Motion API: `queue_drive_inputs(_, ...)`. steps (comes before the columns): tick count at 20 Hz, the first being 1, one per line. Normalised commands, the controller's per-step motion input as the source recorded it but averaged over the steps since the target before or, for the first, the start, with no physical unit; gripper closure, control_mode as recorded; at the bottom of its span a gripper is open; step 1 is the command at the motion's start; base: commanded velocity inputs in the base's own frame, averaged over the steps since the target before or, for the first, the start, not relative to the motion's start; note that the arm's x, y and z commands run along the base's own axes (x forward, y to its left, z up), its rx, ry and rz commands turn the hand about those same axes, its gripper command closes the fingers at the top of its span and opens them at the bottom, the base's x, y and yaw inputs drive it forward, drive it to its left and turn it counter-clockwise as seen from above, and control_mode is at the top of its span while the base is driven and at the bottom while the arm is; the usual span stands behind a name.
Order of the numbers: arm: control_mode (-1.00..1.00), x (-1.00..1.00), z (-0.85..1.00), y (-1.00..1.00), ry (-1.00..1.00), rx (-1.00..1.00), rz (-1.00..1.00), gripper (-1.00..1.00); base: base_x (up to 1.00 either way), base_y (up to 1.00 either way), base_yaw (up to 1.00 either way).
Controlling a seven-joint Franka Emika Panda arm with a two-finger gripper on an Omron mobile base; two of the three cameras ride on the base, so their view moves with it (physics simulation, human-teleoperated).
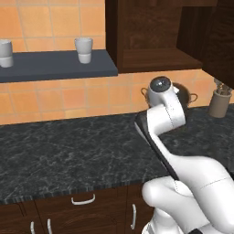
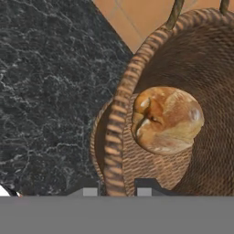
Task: Open the cabinet, pick up the bread from the cabinet and place it in the basket. Then move the basket to the dining counter.
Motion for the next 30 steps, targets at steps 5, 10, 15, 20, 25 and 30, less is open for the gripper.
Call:
queue_drive_inputs(5,-1.00,-0.64,1.00,0.27,-0.02,0.15,0.04,1.00,0.00,0.00,0.00)
queue_drive_inputs(10,-1.00,-0.47,0.72,0.04,0.00,0.06,0.00,1.00,0.00,0.00,0.00)
queue_drive_inputs(15,-1.00,-0.34,0.41,0.01,0.00,0.00,0.00,1.00,0.00,0.00,0.00)
queue_drive_inputs(20,-1.00,-0.18,-0.02,0.10,0.01,-0.01,0.04,1.00,0.00,0.00,0.00)
queue_drive_inputs(25,1.00,0.00,0.00,0.00,0.00,0.00,0.00,1.00,-0.35,0.53,0.30)
queue_drive_inputs(30,1.00,0.00,0.00,0.00,0.00,0.00,0.00,1.00,-0.19,0.60,0.81)
